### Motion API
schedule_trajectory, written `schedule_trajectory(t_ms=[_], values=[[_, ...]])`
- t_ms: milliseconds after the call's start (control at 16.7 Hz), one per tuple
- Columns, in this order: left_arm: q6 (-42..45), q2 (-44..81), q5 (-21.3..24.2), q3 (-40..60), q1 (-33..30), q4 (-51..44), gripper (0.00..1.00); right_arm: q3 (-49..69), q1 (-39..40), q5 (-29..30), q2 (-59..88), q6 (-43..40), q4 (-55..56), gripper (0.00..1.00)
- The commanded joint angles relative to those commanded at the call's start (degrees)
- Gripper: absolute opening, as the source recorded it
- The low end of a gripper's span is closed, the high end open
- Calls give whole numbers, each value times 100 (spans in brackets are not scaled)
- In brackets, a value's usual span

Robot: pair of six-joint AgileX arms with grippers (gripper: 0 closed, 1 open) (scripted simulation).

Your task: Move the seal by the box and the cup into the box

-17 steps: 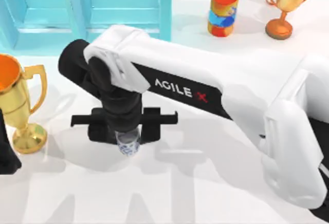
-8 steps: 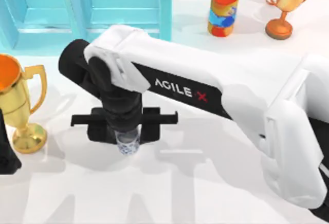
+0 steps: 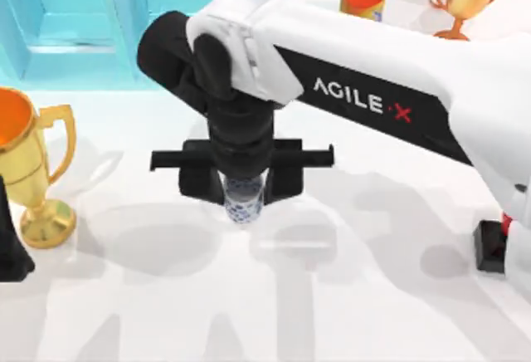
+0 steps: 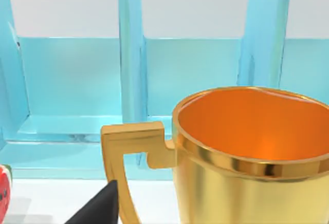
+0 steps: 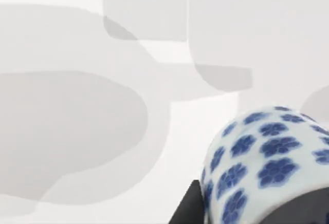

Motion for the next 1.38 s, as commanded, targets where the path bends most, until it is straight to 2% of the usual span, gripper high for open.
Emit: schedule_trajectory(t_ms=[300,660,840,1020,1380], values=[[0,0,0,0,0,0,100,-804,-372,-38,-1096,-380,-266,0],[0,0,0,0,0,0,100,-875,-384,-38,-1175,-407,-288,0],[0,0,0,0,0,0,100,-1084,-670,-92,-1415,-733,-202,0],[0,0,0,0,0,0,100,-1578,-1409,-171,-1845,-1552,-101,0],[0,0,0,0,0,0,100,-2753,-3597,-338,-2721,-3700,107,0]])
